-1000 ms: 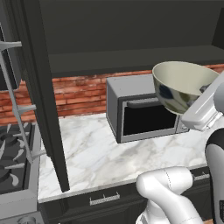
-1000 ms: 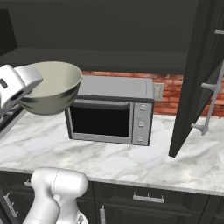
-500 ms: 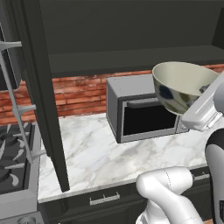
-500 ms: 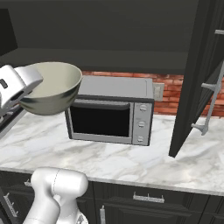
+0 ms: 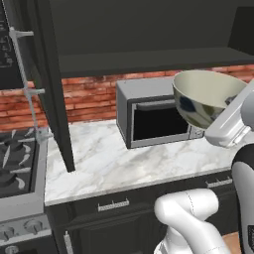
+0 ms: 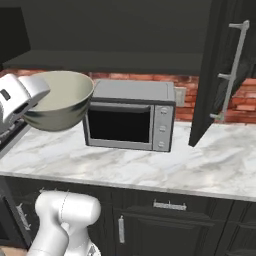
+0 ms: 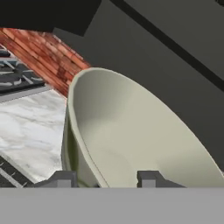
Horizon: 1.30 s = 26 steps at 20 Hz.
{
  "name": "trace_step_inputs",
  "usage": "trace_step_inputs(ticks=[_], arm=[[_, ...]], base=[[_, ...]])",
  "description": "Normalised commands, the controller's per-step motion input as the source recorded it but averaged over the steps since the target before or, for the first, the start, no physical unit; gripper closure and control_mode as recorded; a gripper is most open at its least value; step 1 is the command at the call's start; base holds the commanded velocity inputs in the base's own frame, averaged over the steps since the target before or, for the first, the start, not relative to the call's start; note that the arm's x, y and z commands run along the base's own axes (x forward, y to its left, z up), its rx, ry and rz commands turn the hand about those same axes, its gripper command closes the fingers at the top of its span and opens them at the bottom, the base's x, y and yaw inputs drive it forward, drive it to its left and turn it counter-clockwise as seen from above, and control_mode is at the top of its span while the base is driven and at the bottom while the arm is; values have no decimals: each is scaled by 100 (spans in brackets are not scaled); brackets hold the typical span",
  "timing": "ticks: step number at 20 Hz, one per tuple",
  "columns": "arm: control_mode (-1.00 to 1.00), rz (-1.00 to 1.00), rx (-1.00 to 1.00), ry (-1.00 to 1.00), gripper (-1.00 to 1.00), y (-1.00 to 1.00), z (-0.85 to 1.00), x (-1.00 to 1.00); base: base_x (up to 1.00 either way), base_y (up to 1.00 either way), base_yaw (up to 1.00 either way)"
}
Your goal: Move the bowls from the cabinet to the plates on the dining table.
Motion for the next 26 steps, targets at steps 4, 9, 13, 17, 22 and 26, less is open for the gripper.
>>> trace_step_inputs(ticks=[4, 9, 13, 17, 22, 26], arm=[[100, 0, 0, 0, 100, 0, 0, 0], [100, 0, 0, 0, 100, 0, 0, 0], [100, 0, 0, 0, 100, 0, 0, 0], [100, 0, 0, 0, 100, 0, 0, 0], [100, 0, 0, 0, 100, 0, 0, 0], [100, 0, 0, 0, 100, 0, 0, 0]], base=[[-96, 0, 1], [-73, 0, 1], [-41, 0, -1], [-41, 0, -13], [-28, -14, -35], [-14, -16, -53]])
